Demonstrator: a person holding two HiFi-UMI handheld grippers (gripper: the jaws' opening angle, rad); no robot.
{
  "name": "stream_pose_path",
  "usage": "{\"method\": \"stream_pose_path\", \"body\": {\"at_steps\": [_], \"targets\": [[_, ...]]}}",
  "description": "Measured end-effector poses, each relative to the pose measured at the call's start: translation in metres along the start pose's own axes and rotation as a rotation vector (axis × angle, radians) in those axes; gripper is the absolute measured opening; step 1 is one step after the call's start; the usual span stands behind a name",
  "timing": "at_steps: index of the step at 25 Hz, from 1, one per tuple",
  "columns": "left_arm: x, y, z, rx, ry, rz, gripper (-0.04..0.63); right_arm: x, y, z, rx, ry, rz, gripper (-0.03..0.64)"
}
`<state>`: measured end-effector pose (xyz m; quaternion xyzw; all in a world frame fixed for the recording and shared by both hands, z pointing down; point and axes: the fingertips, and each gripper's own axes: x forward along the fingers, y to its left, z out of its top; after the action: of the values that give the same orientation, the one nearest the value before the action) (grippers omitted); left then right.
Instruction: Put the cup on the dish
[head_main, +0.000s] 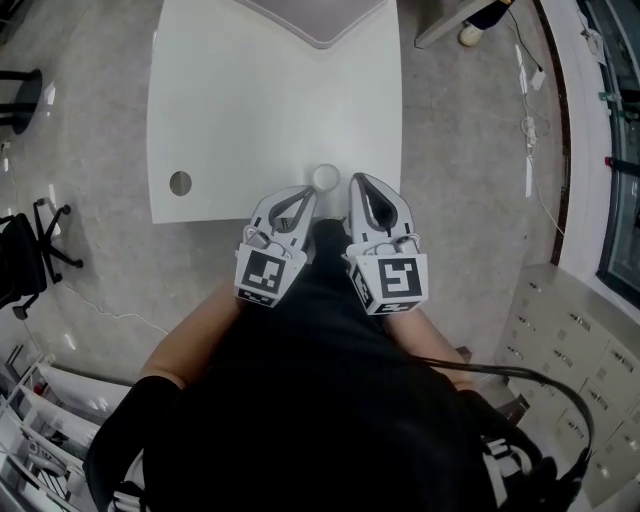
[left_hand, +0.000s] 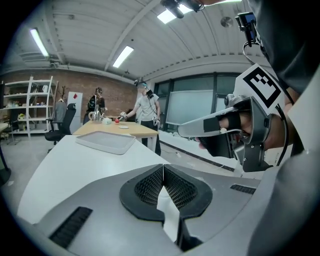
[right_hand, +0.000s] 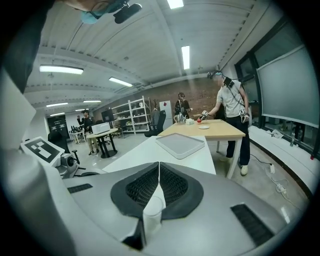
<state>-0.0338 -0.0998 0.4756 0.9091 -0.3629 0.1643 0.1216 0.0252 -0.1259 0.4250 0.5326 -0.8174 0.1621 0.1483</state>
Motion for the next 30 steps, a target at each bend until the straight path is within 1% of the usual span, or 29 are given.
{"method": "stream_pose_path", "body": {"at_steps": [4,7,10,12,17,19,21,23,27,30], "targets": [[0.002,0.006,-0.017,-0.009,0.024,0.008,0.006,0.013,0.004,-0.012,0.005,0.022,0.015,0.014],[0.005,0.007,-0.031,-0.007,0.044,-0.009,0.006,0.021,0.003,-0.023,0.008,0.037,0.02,0.014],[0.007,0.005,-0.044,-0.007,0.071,-0.045,0.091,0.024,0.001,-0.03,0.017,0.048,0.009,0.014],[0.01,0.004,-0.053,0.002,0.091,-0.063,0.123,0.025,-0.002,-0.035,0.021,0.053,-0.003,0.014],[0.023,-0.001,-0.076,0.009,0.155,-0.128,0.234,0.027,-0.006,-0.045,0.036,0.067,-0.021,0.014],[0.03,-0.004,-0.082,0.009,0.175,-0.138,0.27,0.026,-0.01,-0.048,0.043,0.07,-0.026,0.014],[0.035,-0.004,-0.09,0.007,0.194,-0.128,0.302,0.025,-0.011,-0.052,0.047,0.073,-0.03,0.014],[0.04,-0.004,-0.096,0.003,0.214,-0.12,0.316,0.025,-0.012,-0.056,0.05,0.078,-0.032,0.014],[0.05,-0.006,-0.103,0.002,0.251,-0.127,0.327,0.027,-0.015,-0.063,0.053,0.092,-0.031,0.014],[0.055,-0.005,-0.104,0.011,0.255,-0.125,0.328,0.03,-0.016,-0.069,0.052,0.103,-0.032,0.014]]}}
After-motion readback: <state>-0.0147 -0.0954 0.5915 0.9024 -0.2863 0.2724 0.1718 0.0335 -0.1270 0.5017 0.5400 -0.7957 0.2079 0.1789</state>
